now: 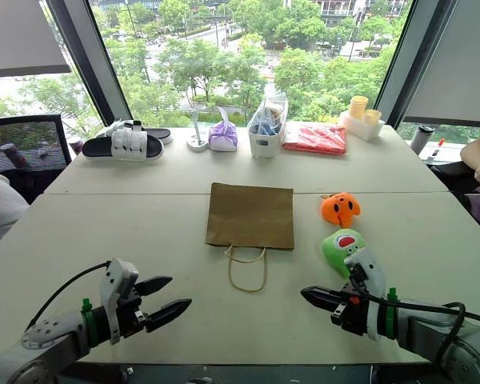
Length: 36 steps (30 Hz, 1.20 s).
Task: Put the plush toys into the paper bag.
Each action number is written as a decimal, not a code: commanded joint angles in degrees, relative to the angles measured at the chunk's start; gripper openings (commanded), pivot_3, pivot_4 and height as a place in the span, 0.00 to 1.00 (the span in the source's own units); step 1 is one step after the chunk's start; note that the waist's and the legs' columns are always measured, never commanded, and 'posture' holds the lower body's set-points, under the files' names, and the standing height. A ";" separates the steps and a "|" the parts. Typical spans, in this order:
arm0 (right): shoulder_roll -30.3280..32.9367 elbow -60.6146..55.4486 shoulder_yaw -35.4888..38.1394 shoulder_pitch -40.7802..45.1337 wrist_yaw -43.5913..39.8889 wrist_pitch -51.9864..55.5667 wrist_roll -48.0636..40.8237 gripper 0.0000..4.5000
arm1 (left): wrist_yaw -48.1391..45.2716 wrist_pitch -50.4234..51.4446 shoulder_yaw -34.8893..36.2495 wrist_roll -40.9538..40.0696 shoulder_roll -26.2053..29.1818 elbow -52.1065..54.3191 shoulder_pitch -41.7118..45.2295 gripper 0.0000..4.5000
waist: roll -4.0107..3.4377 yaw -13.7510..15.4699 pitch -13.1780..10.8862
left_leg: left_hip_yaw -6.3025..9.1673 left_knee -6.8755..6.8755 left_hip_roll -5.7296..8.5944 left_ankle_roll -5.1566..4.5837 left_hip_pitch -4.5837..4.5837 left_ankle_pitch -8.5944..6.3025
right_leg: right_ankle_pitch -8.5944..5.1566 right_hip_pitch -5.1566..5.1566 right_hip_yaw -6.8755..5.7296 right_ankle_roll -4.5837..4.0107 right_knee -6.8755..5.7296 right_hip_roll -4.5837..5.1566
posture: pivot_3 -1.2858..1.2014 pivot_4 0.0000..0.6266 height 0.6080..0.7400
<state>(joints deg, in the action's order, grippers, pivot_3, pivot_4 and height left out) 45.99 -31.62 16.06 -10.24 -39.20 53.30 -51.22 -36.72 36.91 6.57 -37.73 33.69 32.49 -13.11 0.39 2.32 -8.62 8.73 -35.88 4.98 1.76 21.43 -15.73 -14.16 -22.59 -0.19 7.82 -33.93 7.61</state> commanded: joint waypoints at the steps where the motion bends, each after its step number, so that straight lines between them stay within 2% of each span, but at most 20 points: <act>1: -0.37 -0.57 0.09 0.20 -0.07 -1.10 0.47 0.00 | -0.60 -0.92 1.34 -0.22 0.56 0.47 0.81 0.99 | 0.00 0.00 0.00 | 0.00 0.00 0.00 0.00 0.00 0.00 | 0.00 0.00 0.00 0.00 0.00 0.00 | 0.52 0.24 1.00; 28: -1.71 -0.63 -1.64 1.11 1.18 -1.61 2.83 0.00 | -0.70 -0.24 1.87 -0.55 0.94 -0.13 2.59 0.99 | 0.00 -0.02 0.00 | 0.00 0.00 0.00 0.00 -0.01 0.00 | 0.00 0.00 0.00 0.00 0.00 0.00 | 0.52 0.24 1.00; 31: -1.47 -0.36 -1.24 1.63 1.11 -1.24 2.60 0.00 | -3.38 -3.32 1.47 3.44 4.63 -1.97 4.63 0.99 | 0.00 -0.01 0.00 | 0.00 0.00 0.01 0.00 -0.01 0.00 | 0.00 -0.01 0.00 0.00 -0.02 -0.01 | 0.52 0.24 1.00; 34: -0.38 0.17 -0.20 2.84 0.63 -0.34 1.89 0.00 | -8.91 -10.70 -2.65 11.94 11.33 -4.91 10.75 0.99 | 0.04 0.11 -0.04 | -0.01 -0.02 0.06 0.00 -0.02 0.00 | 0.01 -0.01 -0.01 -0.02 -0.04 -0.06 | 0.52 0.24 1.00; 36: -0.03 0.21 0.41 3.73 0.71 0.18 1.37 0.00 | -12.69 -15.29 -6.41 15.78 13.41 -7.35 16.26 0.99 | 0.00 0.24 -0.06 | -0.01 -0.02 0.05 0.00 -0.02 0.00 | 0.02 0.02 -0.01 -0.04 -0.03 -0.04 | 0.52 0.24 1.00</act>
<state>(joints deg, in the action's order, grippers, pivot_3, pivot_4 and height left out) 45.32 -31.04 14.64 -7.39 -38.20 53.39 -48.62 -46.30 26.28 2.46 -25.12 46.53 25.31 0.60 0.39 2.57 -8.69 8.72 -35.92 5.04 1.76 21.43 -15.72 -14.14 -22.55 -0.20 7.78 -33.93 7.60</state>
